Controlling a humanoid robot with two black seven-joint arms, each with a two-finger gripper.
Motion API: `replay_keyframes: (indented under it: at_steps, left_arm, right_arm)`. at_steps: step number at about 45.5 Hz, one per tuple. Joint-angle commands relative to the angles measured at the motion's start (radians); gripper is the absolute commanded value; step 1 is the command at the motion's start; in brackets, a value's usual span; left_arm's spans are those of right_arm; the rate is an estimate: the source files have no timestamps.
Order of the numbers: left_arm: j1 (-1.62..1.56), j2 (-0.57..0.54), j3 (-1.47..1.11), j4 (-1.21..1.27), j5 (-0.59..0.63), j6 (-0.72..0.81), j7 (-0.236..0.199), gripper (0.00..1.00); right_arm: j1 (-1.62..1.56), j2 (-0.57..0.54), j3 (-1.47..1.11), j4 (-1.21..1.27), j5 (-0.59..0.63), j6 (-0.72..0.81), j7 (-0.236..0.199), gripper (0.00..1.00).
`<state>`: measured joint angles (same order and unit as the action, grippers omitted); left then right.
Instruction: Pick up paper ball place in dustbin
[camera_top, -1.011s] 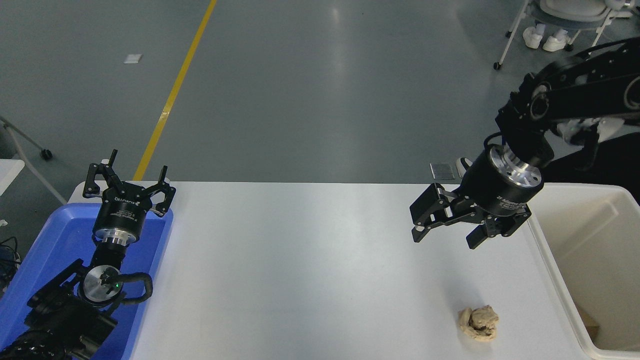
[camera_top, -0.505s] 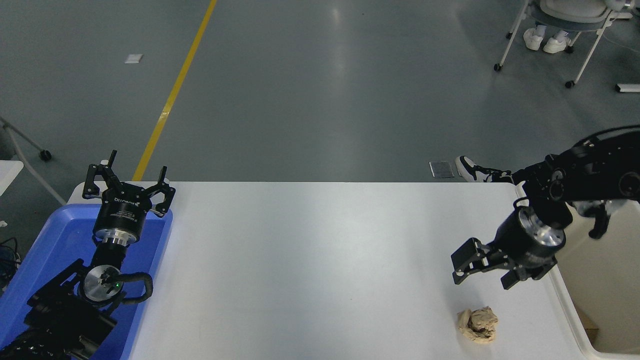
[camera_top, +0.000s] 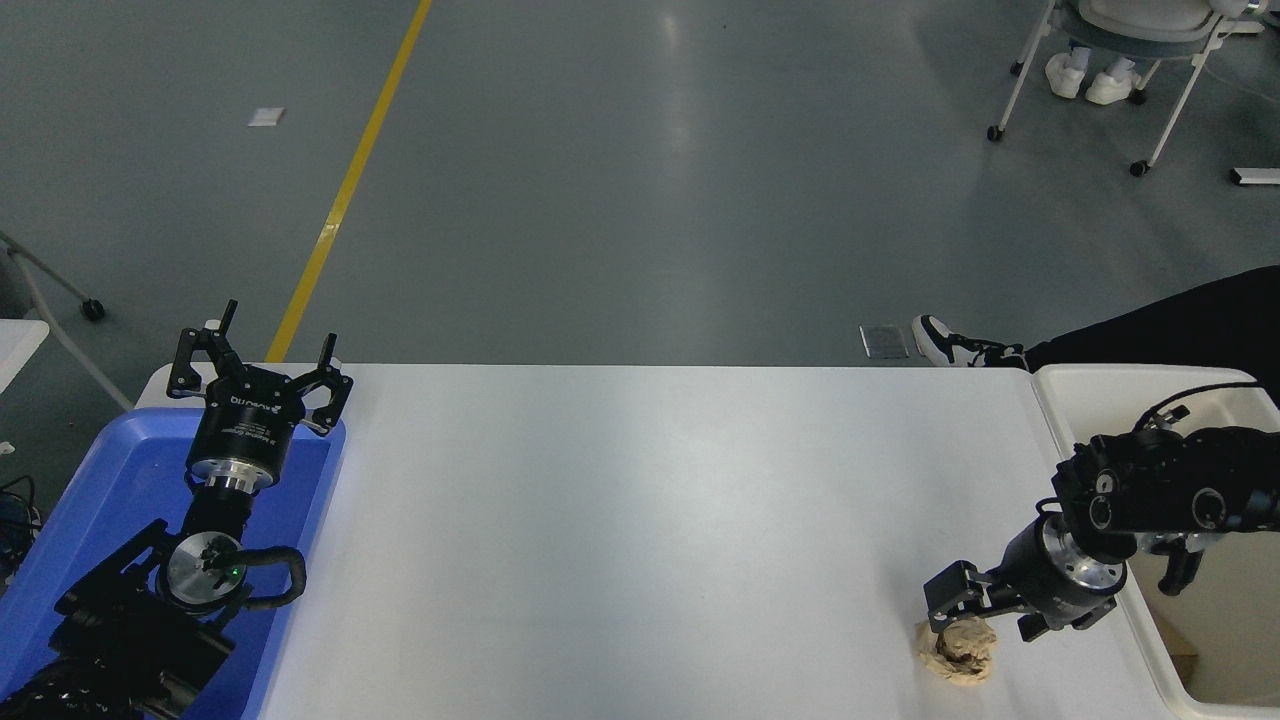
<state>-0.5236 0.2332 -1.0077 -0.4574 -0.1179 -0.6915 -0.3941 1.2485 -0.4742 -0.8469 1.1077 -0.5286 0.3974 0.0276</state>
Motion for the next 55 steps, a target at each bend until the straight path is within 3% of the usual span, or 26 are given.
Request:
replay_keyframes:
  at_steps: [1, 5, 7, 9, 23, 35, 42, 55]
  left_arm:
    - [-0.001, 0.000, 0.001, 0.000, 0.000, 0.000, 0.000, 1.00]
    - [-0.001, 0.000, 0.001, -0.001, 0.000, 0.000, 0.000, 1.00]
    - [-0.001, 0.000, 0.001, -0.001, 0.000, 0.000, 0.000, 1.00]
    - [-0.001, 0.000, 0.001, 0.000, 0.000, 0.000, 0.000, 1.00]
    - [-0.001, 0.000, 0.001, -0.001, 0.000, -0.002, 0.001, 1.00]
    - [-0.001, 0.000, 0.001, 0.000, 0.000, -0.002, 0.001, 1.00]
    - [-0.001, 0.000, 0.001, 0.000, 0.000, -0.002, 0.001, 1.00]
    - [-0.001, 0.000, 0.001, -0.001, 0.001, -0.002, 0.003, 1.00]
  right_arm:
    - [-0.075, 0.011, 0.034, -0.045, -0.007, -0.045, 0.003, 0.72]
    - [-0.075, 0.012, 0.034, -0.045, -0.008, -0.045, 0.005, 0.25]
    - [-0.073, 0.014, 0.034, -0.045, -0.008, -0.045, 0.003, 0.19]
    - [-0.072, 0.014, 0.034, -0.045, -0.008, -0.043, 0.003, 0.00]
    - [0.020, -0.035, -0.009, 0.004, -0.004, -0.029, 0.006, 0.00]
    - [0.422, -0.141, -0.221, 0.245, 0.013, -0.006, 0.005, 0.00]
    - [0.764, -0.210, -0.357, 0.377, 0.015, 0.103, 0.006, 0.00]
    - [1.204, -0.201, -0.429, 0.429, 0.016, 0.388, 0.008, 0.00]
